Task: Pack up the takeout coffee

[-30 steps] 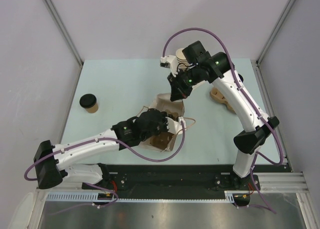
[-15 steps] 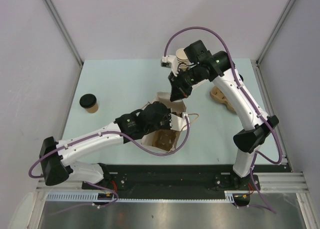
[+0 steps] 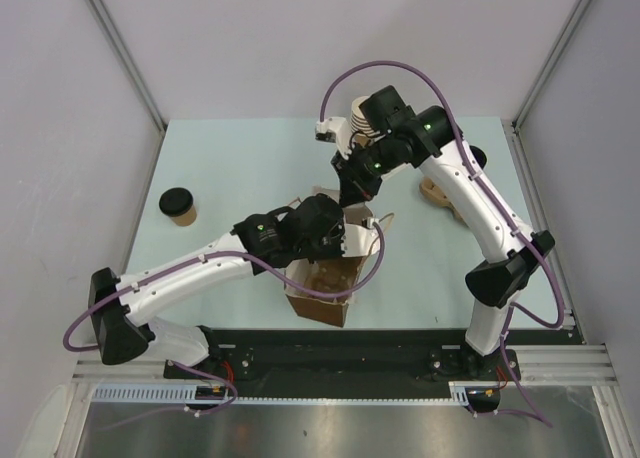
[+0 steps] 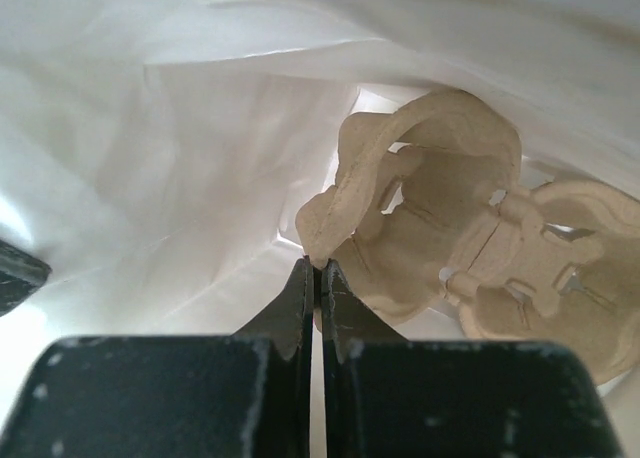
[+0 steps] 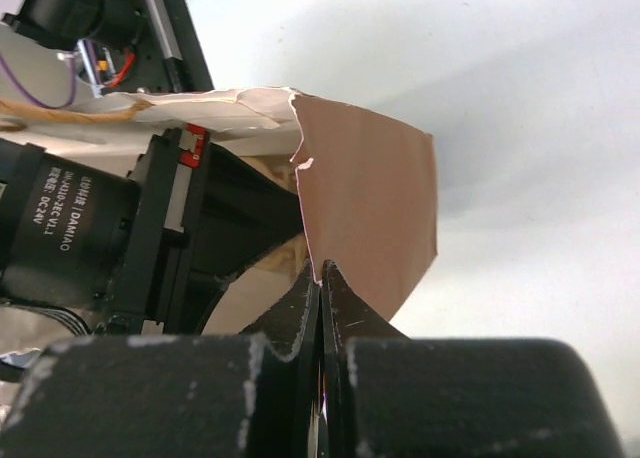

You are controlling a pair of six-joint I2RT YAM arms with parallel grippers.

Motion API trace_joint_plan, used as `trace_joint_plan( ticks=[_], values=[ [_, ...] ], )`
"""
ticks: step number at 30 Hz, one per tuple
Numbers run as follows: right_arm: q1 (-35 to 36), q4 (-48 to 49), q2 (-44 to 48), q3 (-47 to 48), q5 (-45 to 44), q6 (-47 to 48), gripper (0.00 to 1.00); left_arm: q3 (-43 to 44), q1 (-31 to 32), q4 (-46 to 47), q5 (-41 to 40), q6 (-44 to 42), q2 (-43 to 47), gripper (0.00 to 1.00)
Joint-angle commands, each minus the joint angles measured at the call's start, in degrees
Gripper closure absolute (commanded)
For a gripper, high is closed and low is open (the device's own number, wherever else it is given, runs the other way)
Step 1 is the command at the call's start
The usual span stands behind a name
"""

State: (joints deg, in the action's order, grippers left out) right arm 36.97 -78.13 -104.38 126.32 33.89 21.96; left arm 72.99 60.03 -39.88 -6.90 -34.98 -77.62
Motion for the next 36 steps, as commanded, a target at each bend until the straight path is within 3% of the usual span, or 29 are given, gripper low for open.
trace_joint_plan(
  ticks=[1, 6, 11, 15, 23, 36],
  values=[
    [1.96, 2.36, 2.42, -0.11, -5.05, -1.74, 1.00, 3.30, -0.26, 0.24, -0.92, 5.27, 1.86, 1.00],
    [3.28, 5.17, 3.65, -2.47, -8.57, -2.70, 1.00, 3.47, -0.27, 3.40, -4.17, 6.15, 4.23, 1.00],
    [3.37, 12.20, 7.86, -8.28, -10.51, -4.20, 1.00, 3.83, -0.35, -0.37, -2.95, 6.77, 2.22, 1.00],
    [3.37, 11.51, 8.14, -8.81, -9.72, -4.03, 1.00, 0.58, -0.35, -0.11, -0.93, 6.68, 2.04, 1.00],
    [3.20, 11.51, 8.75, -9.60, -6.82, -3.06, 1.00, 3.30, -1.58, -4.76, 5.84, 7.83, -0.77, 1.00],
    [1.35, 11.86, 8.32, -10.92, -4.36, -2.79, 1.00, 5.76, -6.50, -6.70, 6.37, 9.40, -7.28, 0.99]
  ],
)
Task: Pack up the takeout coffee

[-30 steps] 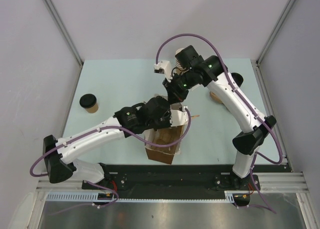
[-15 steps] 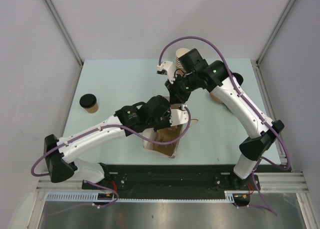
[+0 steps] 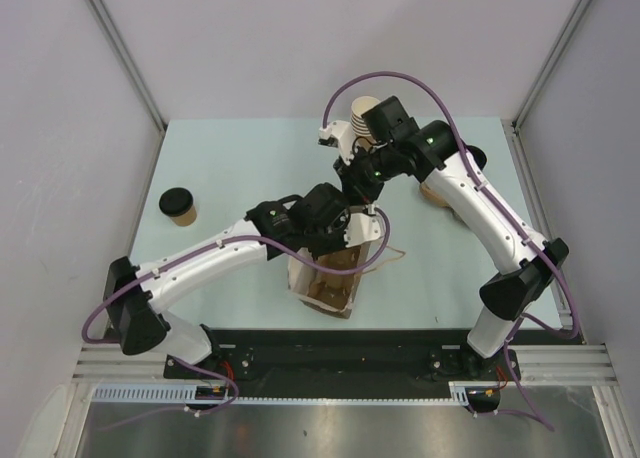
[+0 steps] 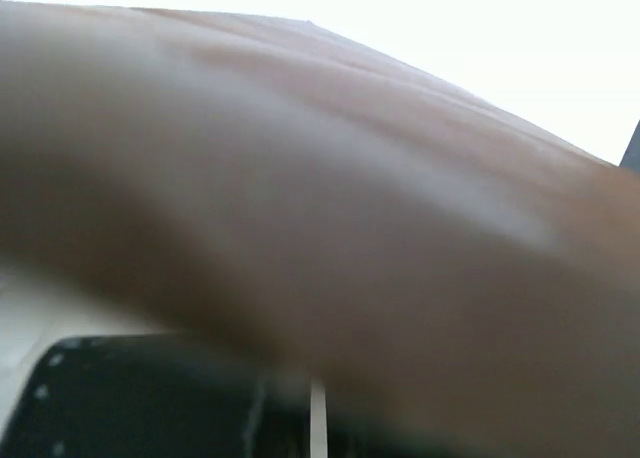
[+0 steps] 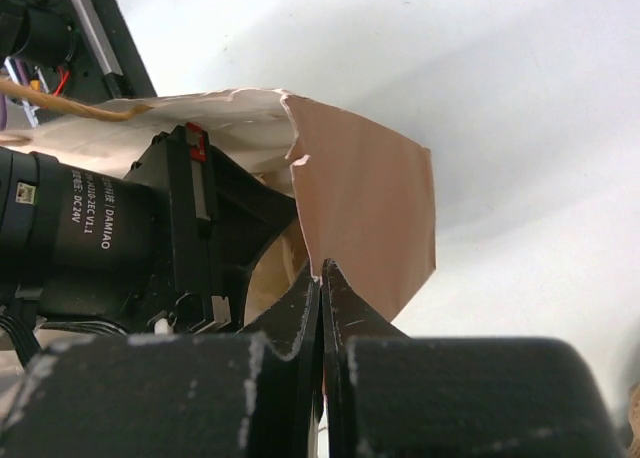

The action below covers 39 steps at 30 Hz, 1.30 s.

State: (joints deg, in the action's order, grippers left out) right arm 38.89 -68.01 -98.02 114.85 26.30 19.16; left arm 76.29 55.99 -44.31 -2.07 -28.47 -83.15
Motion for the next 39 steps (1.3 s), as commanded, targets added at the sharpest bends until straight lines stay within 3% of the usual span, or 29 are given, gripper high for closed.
trace_joint_plan(
  ticks=[1, 3, 8, 14, 19, 29, 39],
  values=[
    [-0.92, 1.65, 1.69, 0.55, 3.49, 0.00, 1.00, 3.15, -2.81, -1.92, 1.54, 2.81, -2.36, 0.96],
    [-1.36, 1.65, 1.43, 0.55, 4.02, -0.09, 1.00, 3.51, -3.16, -0.87, 1.10, 2.72, -2.45, 0.91],
    [-3.03, 1.47, 0.64, 0.47, 5.16, -0.44, 1.00, 3.95, -3.16, 1.16, 0.40, 2.80, -0.35, 0.61],
    [-3.47, 1.39, 0.28, 0.38, 5.69, -0.70, 1.00, 2.46, -3.08, 4.49, -0.66, 2.81, 2.91, 0.45],
    [-3.56, 1.47, 0.19, 0.03, 6.04, -1.23, 1.00, 1.58, -2.64, 6.08, -0.40, 1.32, 4.75, 0.40],
    [-3.83, 1.56, -0.51, -0.24, 5.95, -2.37, 1.00, 1.05, -0.70, 4.76, 1.54, -3.43, 5.46, 0.41],
    [-4.62, 2.35, -1.12, -1.03, 6.48, -2.72, 1.00, 5.70, -0.26, 3.01, 4.69, -6.41, 9.24, 0.35]
  ],
)
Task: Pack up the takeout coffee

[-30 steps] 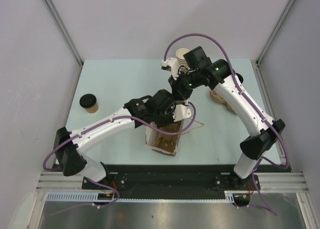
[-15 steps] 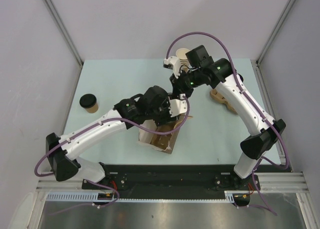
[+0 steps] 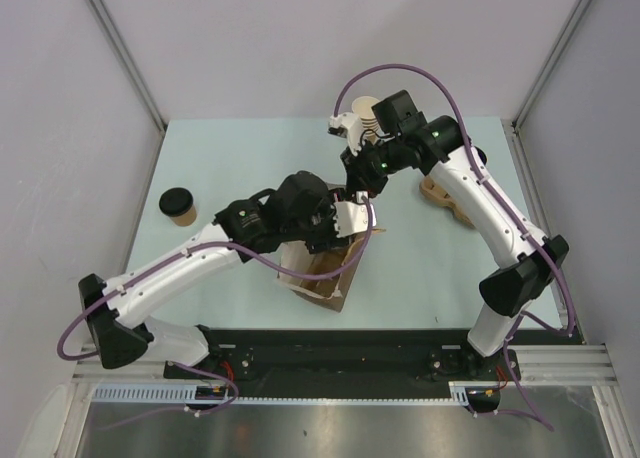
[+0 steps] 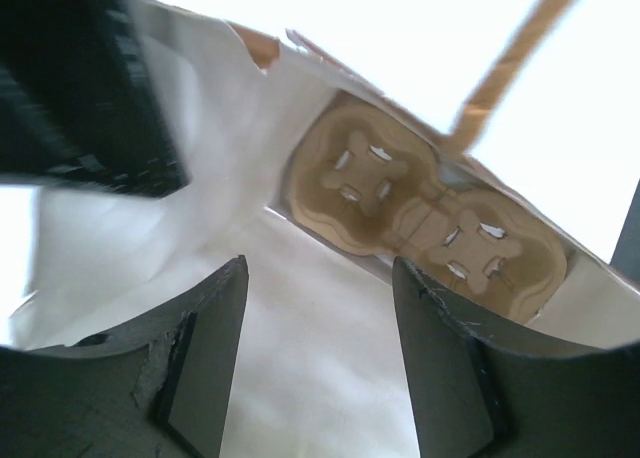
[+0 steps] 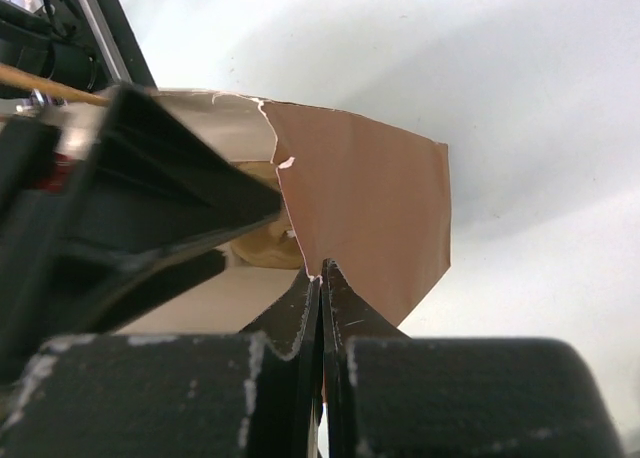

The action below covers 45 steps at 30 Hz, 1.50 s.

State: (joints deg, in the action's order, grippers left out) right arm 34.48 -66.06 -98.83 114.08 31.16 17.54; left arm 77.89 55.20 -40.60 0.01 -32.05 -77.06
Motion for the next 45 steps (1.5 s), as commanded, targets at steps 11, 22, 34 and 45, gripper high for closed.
trace_joint_plan(
  ticks=[11, 22, 34, 45],
  values=[
    [-1.26, 0.76, -0.67, -0.79, 1.45, -1.02, 1.00, 6.84, 0.79, -5.28, 11.13, -6.88, 7.53, 0.35],
    [-2.05, 2.96, 1.09, -3.25, 2.33, -1.11, 1.00, 8.33, -0.61, -4.85, 22.66, -1.81, 14.29, 0.33],
    [-5.48, 10.16, 8.38, -14.58, 3.73, -3.75, 1.00, 18.09, -27.85, -9.85, 30.13, 17.09, 17.55, 0.14],
    [-5.39, 21.38, 16.55, -23.99, 0.58, -4.70, 1.00, 4.91, -49.30, -5.11, 29.35, 26.69, 20.54, 0.00]
  ],
)
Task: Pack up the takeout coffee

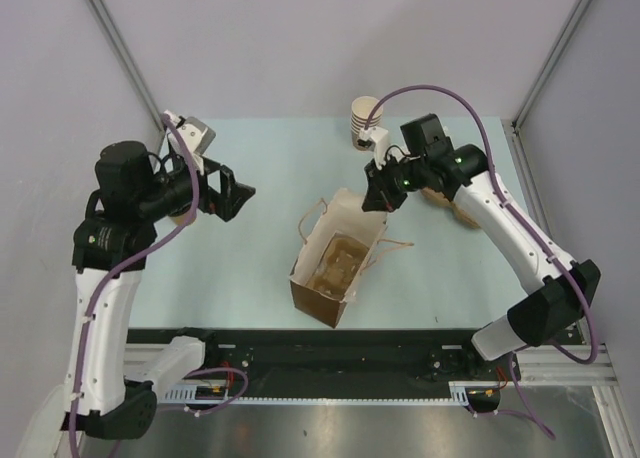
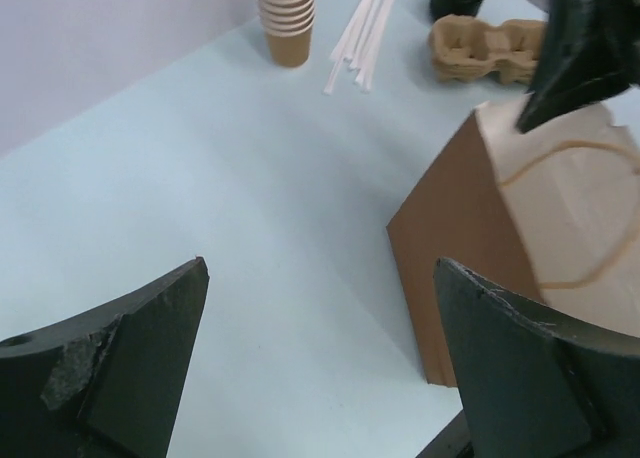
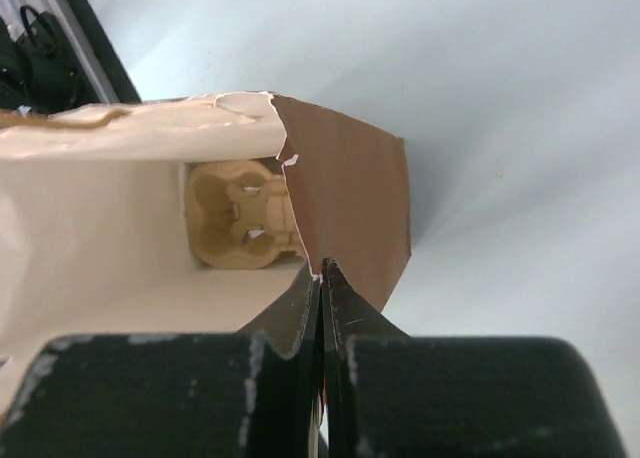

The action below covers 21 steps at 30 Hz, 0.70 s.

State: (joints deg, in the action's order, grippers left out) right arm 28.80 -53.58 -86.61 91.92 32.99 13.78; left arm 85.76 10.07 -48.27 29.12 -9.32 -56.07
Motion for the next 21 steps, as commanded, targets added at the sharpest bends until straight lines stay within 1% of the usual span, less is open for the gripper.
trace_joint_plan(
  ticks=[1, 3, 6, 7, 9, 10, 11, 12, 16, 18, 21],
  values=[
    [0.38, 10.41, 4.78, -2.27, -1.87, -1.21, 1.00, -4.79, -4.87, 2.92, -0.64, 3.96, -0.44, 0.01],
    [1.87, 12.27, 5.22, -2.27, -3.19, -0.17, 1.00, -6.38, -6.46, 3.44, -0.74, 4.22, -1.05, 0.01],
    [3.89, 11.49, 5.22, -1.75, -5.91, 2.20, 1.00, -8.06, -7.51, 4.93, -1.96, 4.48, -3.16, 0.01],
    [4.33, 11.22, 5.05, -1.66, -8.45, 2.39, 1.00, -7.97, -8.13, 5.11, -1.62, 4.92, -4.90, 0.00],
    [4.86, 9.82, 4.69, -0.35, -9.70, 2.65, 1.00, -7.45, -9.88, 4.85, 1.45, 7.63, -6.76, 0.01],
    [5.39, 9.29, 4.17, 0.18, -11.09, 3.09, 1.00, -7.18, -11.72, 4.85, 2.68, 8.35, -7.55, 0.01],
    [5.65, 8.59, 4.17, 0.54, -11.89, 3.27, 1.00, -7.18, -12.08, 5.46, 3.48, 8.96, -8.78, 0.01],
    [5.66, 8.50, 4.17, 0.63, -12.42, 3.44, 1.00, -7.27, -12.26, 6.08, 3.40, 11.41, -8.96, 0.01],
    [6.18, 9.64, 4.34, 1.50, -14.88, 3.44, 1.00, -7.01, -12.96, 8.28, 0.77, 13.63, -9.14, 0.00],
    [6.18, 9.64, 3.82, 2.56, -15.50, 3.97, 1.00, -6.57, -13.49, 7.41, -2.21, 12.41, -9.84, 0.00],
    [6.27, 10.08, 4.43, 2.13, -16.20, 4.94, 1.00, -5.07, -15.60, 4.07, -3.37, 11.00, -11.77, 0.00]
  ],
)
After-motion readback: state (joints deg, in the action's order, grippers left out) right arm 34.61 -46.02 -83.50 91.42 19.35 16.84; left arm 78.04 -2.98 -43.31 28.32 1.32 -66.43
